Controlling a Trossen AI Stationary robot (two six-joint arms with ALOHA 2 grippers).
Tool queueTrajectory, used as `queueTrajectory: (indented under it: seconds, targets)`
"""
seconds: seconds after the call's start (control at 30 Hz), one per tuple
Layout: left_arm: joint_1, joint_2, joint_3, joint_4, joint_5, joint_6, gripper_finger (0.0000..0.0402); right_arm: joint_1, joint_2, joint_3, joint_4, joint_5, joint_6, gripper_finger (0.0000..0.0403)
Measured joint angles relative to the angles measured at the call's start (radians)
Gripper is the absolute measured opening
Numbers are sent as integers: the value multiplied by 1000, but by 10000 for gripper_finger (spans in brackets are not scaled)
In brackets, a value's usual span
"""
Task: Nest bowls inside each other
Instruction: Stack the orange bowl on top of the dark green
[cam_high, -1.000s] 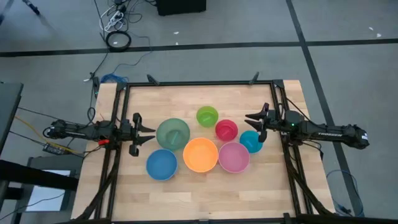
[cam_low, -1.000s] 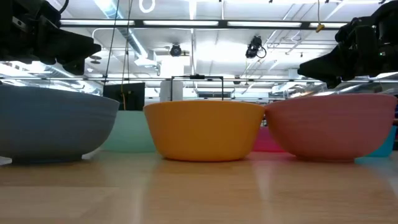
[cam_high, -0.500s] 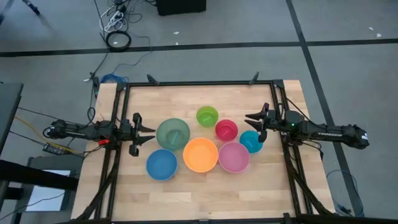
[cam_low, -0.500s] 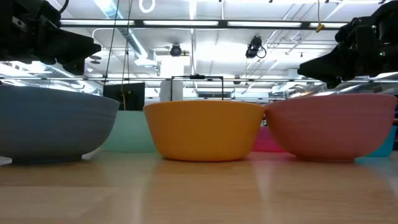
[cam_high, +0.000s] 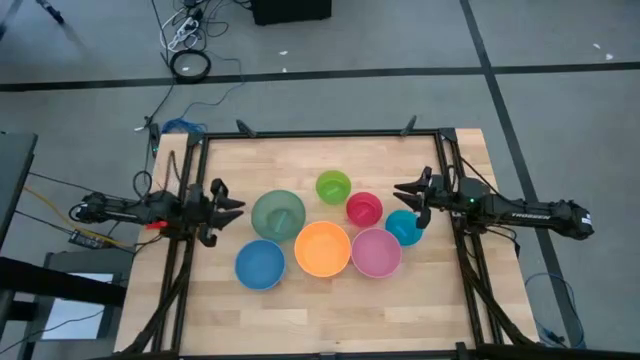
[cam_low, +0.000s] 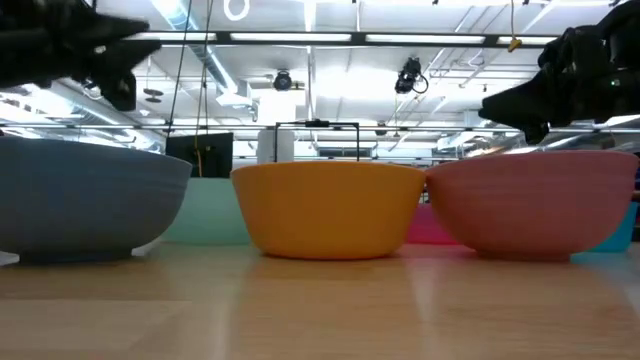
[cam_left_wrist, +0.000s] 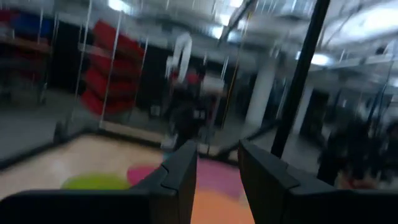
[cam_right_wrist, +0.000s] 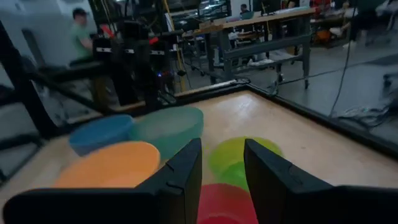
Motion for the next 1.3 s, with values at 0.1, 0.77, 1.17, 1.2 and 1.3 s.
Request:
queueTrajectory:
  seconds: [0.1,0.77,1.17,1.2,1.3]
  targets:
    - [0,0,2,106,0,60,127,0,1,0,79,28,31,110]
    - [1,516,417,-136,-188,105,127,132,822,956,-598,184,-2,110]
    - [1,613,417,47,-172,108,127,132,1147,1154,-356,-7,27,110]
    - [1,617,417,45,-172,113,127,132,1160,1155,-311,-35,45,110]
    - [1,626,417,41,-207,121,127,132,1193,1155,-213,-96,53,110]
